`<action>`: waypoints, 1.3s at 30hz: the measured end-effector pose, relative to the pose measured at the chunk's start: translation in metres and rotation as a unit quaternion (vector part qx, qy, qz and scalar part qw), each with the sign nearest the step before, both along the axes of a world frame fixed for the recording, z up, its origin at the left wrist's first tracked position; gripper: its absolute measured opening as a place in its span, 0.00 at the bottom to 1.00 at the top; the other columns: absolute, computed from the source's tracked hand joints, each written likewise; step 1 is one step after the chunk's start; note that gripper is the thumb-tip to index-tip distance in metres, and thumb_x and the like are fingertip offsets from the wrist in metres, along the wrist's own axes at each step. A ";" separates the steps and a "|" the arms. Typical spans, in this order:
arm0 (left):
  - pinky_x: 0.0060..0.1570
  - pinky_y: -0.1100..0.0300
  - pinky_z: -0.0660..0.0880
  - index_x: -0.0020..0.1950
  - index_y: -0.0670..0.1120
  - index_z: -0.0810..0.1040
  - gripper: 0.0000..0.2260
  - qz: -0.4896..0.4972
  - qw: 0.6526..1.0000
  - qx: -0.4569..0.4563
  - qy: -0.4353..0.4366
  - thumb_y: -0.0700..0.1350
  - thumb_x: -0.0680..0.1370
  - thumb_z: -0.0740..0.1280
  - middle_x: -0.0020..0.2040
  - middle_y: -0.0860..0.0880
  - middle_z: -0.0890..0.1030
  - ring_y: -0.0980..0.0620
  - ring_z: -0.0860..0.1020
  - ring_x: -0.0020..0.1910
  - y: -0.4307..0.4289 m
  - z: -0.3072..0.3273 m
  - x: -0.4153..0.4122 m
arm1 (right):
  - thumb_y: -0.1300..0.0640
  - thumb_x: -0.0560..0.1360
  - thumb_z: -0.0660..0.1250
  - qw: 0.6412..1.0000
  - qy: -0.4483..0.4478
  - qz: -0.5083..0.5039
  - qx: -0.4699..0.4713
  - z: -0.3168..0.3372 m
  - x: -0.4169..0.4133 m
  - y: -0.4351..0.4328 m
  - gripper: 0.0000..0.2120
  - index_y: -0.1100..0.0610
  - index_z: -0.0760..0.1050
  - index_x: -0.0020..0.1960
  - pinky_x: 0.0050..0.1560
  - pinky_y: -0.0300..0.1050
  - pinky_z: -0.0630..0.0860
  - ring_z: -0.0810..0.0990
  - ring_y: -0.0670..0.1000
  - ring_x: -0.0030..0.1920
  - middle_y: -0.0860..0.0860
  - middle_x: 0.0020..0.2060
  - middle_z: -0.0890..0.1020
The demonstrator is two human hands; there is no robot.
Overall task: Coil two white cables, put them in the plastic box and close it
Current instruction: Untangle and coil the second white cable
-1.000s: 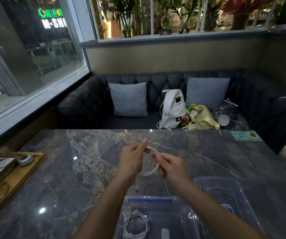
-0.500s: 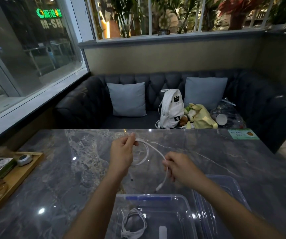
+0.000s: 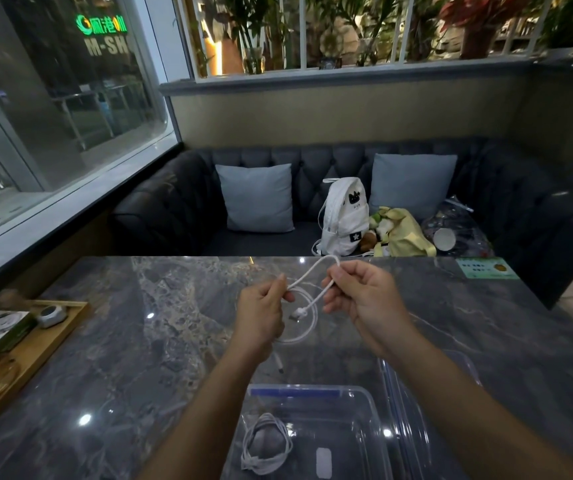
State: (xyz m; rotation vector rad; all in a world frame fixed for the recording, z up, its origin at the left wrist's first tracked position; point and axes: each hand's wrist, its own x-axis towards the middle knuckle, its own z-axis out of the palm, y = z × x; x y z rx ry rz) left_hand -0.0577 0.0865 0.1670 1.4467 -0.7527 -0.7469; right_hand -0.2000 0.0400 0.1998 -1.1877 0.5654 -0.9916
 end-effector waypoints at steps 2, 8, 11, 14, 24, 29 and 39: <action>0.20 0.69 0.54 0.31 0.41 0.74 0.18 -0.004 0.999 0.004 0.051 0.45 0.79 0.61 0.17 0.54 0.59 0.58 0.56 0.16 0.002 0.002 -0.002 | 0.65 0.74 0.64 0.999 0.043 -0.013 -0.017 -0.006 -0.001 0.000 0.07 0.61 0.75 0.37 0.23 0.37 0.74 0.76 0.48 0.24 0.55 0.28 0.79; 0.18 0.70 0.55 0.33 0.40 0.73 0.17 -0.026 0.992 0.009 0.120 0.45 0.80 0.60 0.18 0.54 0.60 0.59 0.57 0.16 0.009 0.007 -0.003 | 0.63 0.69 0.71 0.973 0.205 -0.023 -0.102 -0.030 -0.002 0.000 0.06 0.57 0.75 0.38 0.34 0.34 0.73 0.75 0.42 0.32 0.50 0.32 0.77; 0.17 0.68 0.56 0.32 0.41 0.75 0.17 -0.050 0.992 0.017 0.117 0.46 0.79 0.61 0.18 0.53 0.61 0.59 0.58 0.16 0.011 0.009 -0.010 | 0.67 0.66 0.73 0.976 0.182 0.017 -0.121 -0.034 0.002 0.004 0.13 0.53 0.74 0.44 0.44 0.34 0.75 0.78 0.42 0.41 0.49 0.40 0.79; 0.15 0.69 0.57 0.25 0.46 0.75 0.21 -0.065 0.987 0.013 0.148 0.45 0.79 0.61 0.18 0.53 0.63 0.59 0.59 0.15 0.011 0.011 -0.016 | 0.69 0.64 0.73 0.986 0.104 0.073 -0.111 -0.037 0.008 0.008 0.20 0.55 0.74 0.51 0.49 0.36 0.76 0.80 0.44 0.46 0.52 0.46 0.81; 0.13 0.71 0.56 0.33 0.41 0.71 0.16 -0.040 0.975 0.012 0.218 0.44 0.80 0.60 0.17 0.54 0.61 0.60 0.58 0.13 0.007 0.017 -0.005 | 0.54 0.73 0.67 0.983 0.103 0.147 -0.031 -0.049 0.007 0.016 0.05 0.54 0.75 0.46 0.20 0.37 0.62 0.65 0.46 0.22 0.48 0.23 0.69; 0.13 0.72 0.55 0.32 0.41 0.70 0.16 0.007 0.974 -0.003 0.226 0.43 0.80 0.59 0.16 0.55 0.60 0.61 0.57 0.13 0.010 0.022 0.020 | 0.54 0.76 0.62 0.968 0.193 0.144 -0.074 -0.055 -0.008 0.003 0.08 0.50 0.77 0.41 0.21 0.34 0.59 0.62 0.42 0.21 0.43 0.19 0.66; 0.16 0.70 0.56 0.29 0.43 0.72 0.18 0.007 0.994 0.023 0.107 0.43 0.80 0.60 0.19 0.53 0.61 0.59 0.58 0.16 0.013 0.014 0.014 | 0.61 0.75 0.64 0.957 0.228 0.154 -0.094 -0.049 -0.016 -0.009 0.05 0.56 0.77 0.42 0.25 0.36 0.70 0.73 0.44 0.25 0.46 0.28 0.78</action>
